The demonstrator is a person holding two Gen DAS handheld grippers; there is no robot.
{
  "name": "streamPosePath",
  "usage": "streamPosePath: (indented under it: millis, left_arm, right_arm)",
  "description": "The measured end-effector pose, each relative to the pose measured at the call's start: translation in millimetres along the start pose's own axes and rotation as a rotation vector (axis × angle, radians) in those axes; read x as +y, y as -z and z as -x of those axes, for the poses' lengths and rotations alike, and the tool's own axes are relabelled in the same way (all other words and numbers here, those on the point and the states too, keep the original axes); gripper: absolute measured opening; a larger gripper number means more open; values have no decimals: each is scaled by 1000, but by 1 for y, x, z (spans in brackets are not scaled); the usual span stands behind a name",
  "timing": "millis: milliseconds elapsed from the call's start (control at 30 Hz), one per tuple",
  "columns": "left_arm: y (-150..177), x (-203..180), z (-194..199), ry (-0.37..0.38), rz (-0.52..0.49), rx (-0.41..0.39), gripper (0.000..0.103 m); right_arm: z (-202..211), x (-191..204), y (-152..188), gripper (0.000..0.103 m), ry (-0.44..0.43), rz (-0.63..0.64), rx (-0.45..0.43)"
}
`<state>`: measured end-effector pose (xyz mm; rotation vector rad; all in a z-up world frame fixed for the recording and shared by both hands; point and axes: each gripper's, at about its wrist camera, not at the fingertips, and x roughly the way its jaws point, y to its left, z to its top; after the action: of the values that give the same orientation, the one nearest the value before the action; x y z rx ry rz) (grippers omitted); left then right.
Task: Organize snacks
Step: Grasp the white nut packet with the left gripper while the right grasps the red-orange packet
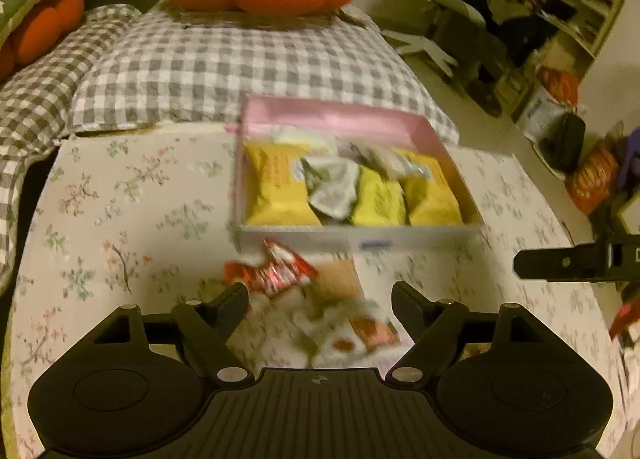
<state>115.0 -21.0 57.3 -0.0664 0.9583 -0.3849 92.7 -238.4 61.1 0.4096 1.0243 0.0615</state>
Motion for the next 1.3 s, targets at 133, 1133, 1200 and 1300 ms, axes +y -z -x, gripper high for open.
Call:
streamPosePath:
  millis: [133, 1133, 1200, 1300]
  left_arm:
    - [16, -7, 10, -1, -5, 6, 85]
    - [34, -30, -21, -49, -45, 66, 92]
    - [31, -28, -28, -57, -34, 69, 93]
    - [27, -24, -40, -69, -10, 83, 93]
  right_arm:
    - [2, -3, 20, 71, -23, -1, 46]
    - [-40, -21, 45, 53, 3, -43, 212]
    - [-42, -17, 45, 51, -2, -39, 214]
    - [-46, -14, 44, 49, 2, -36, 214]
